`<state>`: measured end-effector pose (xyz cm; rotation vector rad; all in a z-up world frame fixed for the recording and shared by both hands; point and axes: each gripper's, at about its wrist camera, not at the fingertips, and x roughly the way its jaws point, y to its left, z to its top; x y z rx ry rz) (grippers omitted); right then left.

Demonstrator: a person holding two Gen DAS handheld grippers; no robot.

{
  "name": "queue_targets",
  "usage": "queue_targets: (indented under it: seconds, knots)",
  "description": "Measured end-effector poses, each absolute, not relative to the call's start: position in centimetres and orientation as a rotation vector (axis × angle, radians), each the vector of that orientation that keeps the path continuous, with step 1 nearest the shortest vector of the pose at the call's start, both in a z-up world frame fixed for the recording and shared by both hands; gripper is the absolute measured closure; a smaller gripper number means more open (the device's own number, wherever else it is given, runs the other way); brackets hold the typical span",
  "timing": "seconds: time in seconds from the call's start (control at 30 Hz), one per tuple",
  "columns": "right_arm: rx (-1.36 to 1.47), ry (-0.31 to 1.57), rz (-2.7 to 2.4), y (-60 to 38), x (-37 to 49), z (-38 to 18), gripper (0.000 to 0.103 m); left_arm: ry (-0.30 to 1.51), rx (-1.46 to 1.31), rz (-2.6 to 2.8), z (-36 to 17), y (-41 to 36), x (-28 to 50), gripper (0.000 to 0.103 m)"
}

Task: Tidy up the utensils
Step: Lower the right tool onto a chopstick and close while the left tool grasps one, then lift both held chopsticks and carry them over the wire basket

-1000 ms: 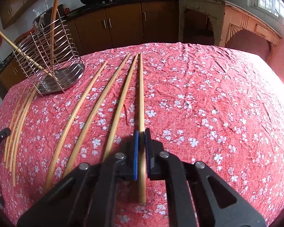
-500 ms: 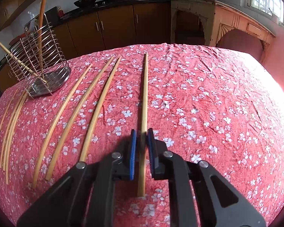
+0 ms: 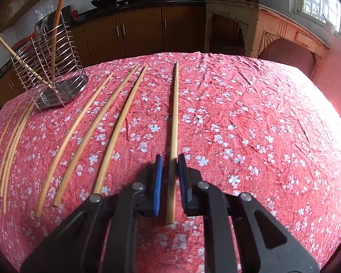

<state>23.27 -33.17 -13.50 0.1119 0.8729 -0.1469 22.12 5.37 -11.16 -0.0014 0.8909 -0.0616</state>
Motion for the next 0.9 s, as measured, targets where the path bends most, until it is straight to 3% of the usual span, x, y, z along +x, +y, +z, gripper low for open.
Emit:
queue_targets:
  seconds: [0.4,0.5,0.63,0.9]
  knots:
    - [0.134,0.878,-0.147,-32.3,19.9,-13.5,0.088,0.893,0.048,-0.051,-11.3,4.2,19.9,0.094]
    - [0.132,0.867,-0.154,-32.5,19.6,-13.5,0.095,0.893,0.052,-0.043,-11.3,4.0,19.6,0.094]
    - [0.168,0.859,-0.149,-32.9,19.1,-13.4,0.095,0.892,0.047,-0.043,-11.3,4.2,19.3,0.096]
    - [0.156,0.747,-0.149,-33.4,16.7,-9.9,0.096,0.836,0.007,-0.072,-9.1,5.5,17.7,0.096]
